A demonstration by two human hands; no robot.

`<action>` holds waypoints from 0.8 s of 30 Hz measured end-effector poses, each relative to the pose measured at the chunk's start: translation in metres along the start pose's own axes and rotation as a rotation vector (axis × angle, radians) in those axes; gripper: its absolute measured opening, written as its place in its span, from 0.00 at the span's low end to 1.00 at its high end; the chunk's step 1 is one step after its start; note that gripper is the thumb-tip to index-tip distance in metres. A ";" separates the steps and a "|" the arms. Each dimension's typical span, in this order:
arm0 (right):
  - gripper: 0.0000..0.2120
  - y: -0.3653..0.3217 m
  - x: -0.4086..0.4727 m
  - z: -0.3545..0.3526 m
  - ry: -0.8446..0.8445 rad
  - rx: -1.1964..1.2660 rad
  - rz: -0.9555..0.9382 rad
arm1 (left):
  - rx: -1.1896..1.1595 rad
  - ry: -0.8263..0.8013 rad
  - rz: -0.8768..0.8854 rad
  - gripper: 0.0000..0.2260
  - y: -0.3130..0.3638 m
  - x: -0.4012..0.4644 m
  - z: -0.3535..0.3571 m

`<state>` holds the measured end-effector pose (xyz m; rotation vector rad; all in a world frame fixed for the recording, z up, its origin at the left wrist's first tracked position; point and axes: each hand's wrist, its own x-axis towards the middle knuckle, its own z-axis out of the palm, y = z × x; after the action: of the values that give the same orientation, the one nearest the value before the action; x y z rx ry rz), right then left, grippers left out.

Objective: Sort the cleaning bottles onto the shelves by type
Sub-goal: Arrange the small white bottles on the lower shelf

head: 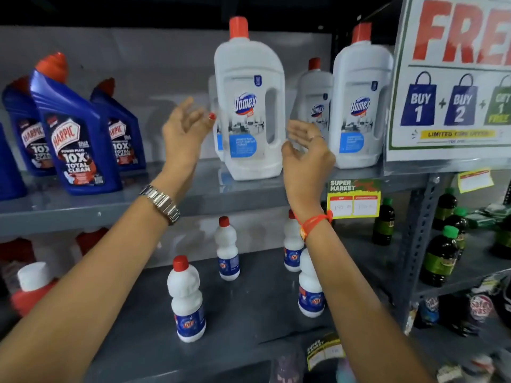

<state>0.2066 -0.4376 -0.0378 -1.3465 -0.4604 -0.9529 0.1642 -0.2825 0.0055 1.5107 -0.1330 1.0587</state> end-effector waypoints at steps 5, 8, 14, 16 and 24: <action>0.13 0.007 -0.074 -0.009 -0.028 0.131 0.031 | -0.047 0.060 0.182 0.12 -0.004 -0.075 -0.045; 0.13 0.036 -0.137 -0.008 -0.141 0.146 0.134 | 0.016 0.143 0.119 0.06 -0.039 -0.133 -0.067; 0.20 0.105 -0.239 0.009 -0.560 -0.028 0.475 | 0.235 0.234 -0.190 0.08 -0.150 -0.180 -0.126; 0.27 0.121 -0.261 0.020 -0.693 -0.146 0.529 | 0.287 0.135 -0.335 0.15 -0.180 -0.184 -0.140; 0.27 0.145 -0.308 0.050 -0.897 -0.314 0.672 | 0.318 -0.088 -0.616 0.27 -0.226 -0.182 -0.144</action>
<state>0.1589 -0.3037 -0.3512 -2.0155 -0.4738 0.1891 0.1250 -0.1882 -0.3015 1.7243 0.4365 0.5303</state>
